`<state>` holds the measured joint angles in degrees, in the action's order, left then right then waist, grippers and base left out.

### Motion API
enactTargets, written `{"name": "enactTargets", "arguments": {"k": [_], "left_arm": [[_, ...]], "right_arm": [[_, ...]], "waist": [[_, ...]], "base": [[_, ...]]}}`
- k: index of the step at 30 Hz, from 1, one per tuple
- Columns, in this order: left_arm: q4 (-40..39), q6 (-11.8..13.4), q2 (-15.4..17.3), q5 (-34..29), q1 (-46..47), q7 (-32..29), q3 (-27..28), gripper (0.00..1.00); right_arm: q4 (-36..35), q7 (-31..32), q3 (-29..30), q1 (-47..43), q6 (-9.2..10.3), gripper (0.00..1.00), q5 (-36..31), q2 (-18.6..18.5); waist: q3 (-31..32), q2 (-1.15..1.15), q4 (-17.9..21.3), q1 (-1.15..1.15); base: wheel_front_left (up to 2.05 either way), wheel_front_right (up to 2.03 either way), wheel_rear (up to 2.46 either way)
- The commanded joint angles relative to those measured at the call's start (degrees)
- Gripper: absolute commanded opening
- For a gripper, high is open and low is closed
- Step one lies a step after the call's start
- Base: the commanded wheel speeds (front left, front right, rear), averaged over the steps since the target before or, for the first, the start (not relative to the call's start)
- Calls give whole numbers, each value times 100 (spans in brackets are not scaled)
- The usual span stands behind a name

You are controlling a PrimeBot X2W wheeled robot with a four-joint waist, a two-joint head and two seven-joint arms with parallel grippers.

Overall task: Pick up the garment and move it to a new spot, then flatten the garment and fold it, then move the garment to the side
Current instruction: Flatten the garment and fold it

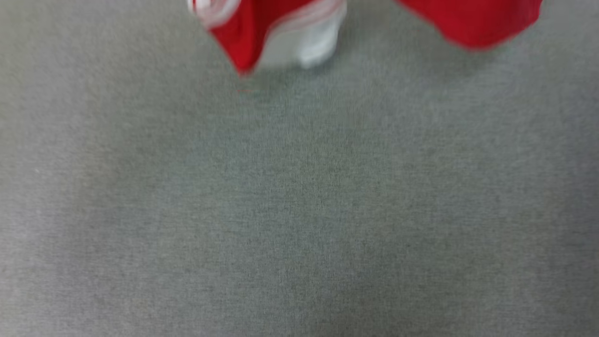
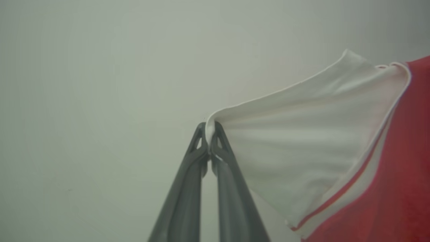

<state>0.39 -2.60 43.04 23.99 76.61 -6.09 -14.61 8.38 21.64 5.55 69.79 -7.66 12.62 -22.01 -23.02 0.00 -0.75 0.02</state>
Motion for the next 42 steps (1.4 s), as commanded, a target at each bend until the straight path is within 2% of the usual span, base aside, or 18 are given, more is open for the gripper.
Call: {"name": "enactTargets", "arguments": {"k": [1,5,10,14,17,22,25,30,37,42], "left_arm": [[269,9,-5,-99,359,89,26,0],[1360,-124,-351,-384,1560,533,-194,0],[2618,-164,-772,-690,2699,1215,-418,0],[3412,-176,-1068,-781,3082,1733,-539,0],[3779,-193,-1264,-774,3000,1988,-605,0],[3994,-269,-1623,-696,2292,2125,-750,0],[3614,-284,-1798,-657,1666,2137,-670,0],[3115,-325,-2036,-604,526,2132,-590,0],[2371,-375,-2294,-497,-1506,2133,-541,0],[2171,-396,-2269,-415,-2848,2134,-691,0]], "right_arm": [[253,-111,84,261,32,0,-113,-78],[1123,-705,57,1242,33,0,-564,22],[2221,-1407,124,2179,41,0,-1164,177],[2908,-2008,335,2612,43,0,-1519,386],[3344,-2436,431,2615,38,0,-1732,575],[3952,-3058,380,2225,24,0,-1873,805],[4182,-3414,287,1845,24,0,-1809,824],[4366,-3619,263,1118,24,0,-1658,781],[4028,-3687,78,-356,23,0,-1289,633],[3656,-3684,-201,-1528,23,0,-877,586]], "waist": [[-574,0,-32,-2],[-1025,0,-71,-2],[-1439,0,-115,-2],[-1613,0,-185,-2],[-1641,0,-225,-2],[-1563,0,-324,-2],[-1432,0,-386,-2],[-1126,0,-466,-2],[-412,0,-578,-2],[135,0,-574,-2]], "base": [[0,0,0],[0,0,0],[0,0,0],[0,0,0],[0,0,0],[0,0,0],[0,0,0],[0,0,0],[0,0,0],[0,0,0]]}}
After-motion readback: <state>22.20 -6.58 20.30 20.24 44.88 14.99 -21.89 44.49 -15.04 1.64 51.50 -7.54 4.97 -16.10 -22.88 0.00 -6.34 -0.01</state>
